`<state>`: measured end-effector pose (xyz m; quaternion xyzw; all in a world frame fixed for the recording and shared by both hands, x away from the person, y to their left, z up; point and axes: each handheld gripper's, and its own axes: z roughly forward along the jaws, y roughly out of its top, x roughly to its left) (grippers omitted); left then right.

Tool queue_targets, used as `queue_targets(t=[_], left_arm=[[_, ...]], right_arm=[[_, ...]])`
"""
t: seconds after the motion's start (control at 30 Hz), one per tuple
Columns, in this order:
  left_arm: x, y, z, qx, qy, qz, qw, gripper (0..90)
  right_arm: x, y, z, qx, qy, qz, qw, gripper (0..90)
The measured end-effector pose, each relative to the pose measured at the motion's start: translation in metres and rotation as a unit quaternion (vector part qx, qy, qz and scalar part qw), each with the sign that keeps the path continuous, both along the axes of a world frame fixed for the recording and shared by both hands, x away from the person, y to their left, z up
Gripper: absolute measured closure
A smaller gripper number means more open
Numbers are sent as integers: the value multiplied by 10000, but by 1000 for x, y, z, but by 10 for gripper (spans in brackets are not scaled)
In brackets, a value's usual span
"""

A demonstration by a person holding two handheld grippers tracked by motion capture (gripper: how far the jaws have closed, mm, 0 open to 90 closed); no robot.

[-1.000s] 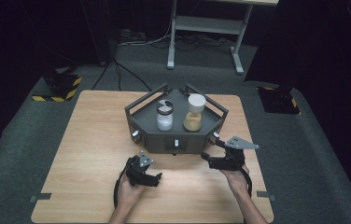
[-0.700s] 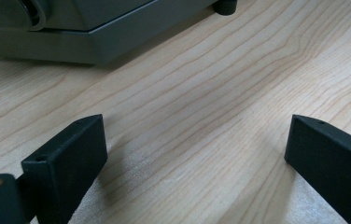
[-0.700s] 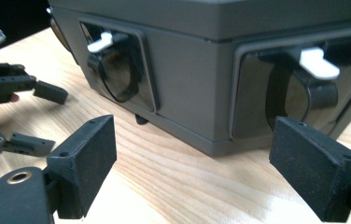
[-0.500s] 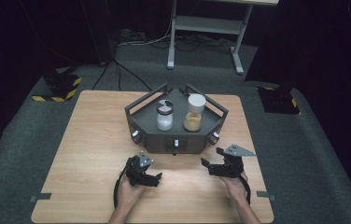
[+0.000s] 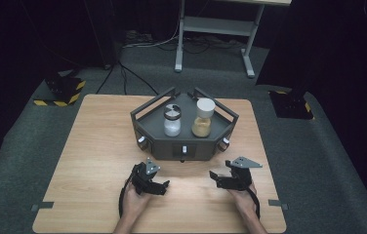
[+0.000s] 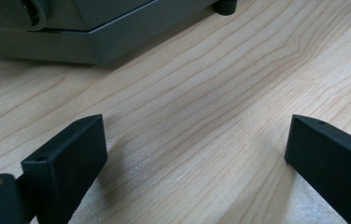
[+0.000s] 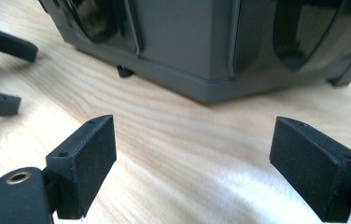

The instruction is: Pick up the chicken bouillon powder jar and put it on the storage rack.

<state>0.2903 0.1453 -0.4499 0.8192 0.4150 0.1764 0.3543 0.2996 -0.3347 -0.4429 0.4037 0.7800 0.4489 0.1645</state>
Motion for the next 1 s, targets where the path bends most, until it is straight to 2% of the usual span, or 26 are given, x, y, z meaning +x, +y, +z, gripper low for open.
queue_targets(t=[0.17,0.43,0.63,0.83,0.93,1.0], left_arm=[[0,0,0,1,1,-1,10000,56],[0,0,0,2,2,-1,10000,56],[0,0,0,1,1,-1,10000,56],[0,0,0,0,0,0,10000,56],[0,0,0,1,1,-1,10000,56],[0,0,0,2,1,-2,10000,56]], right_arm=[[-2,4,-8,-102,141,-23,9998,144],[-1,11,-11,-296,156,12,9994,146],[-1,18,-8,-519,173,10,9985,146],[6,26,-3,-726,379,51,9966,142],[3,34,-2,-980,280,70,9948,140],[3,35,-2,-985,276,76,9947,141]])
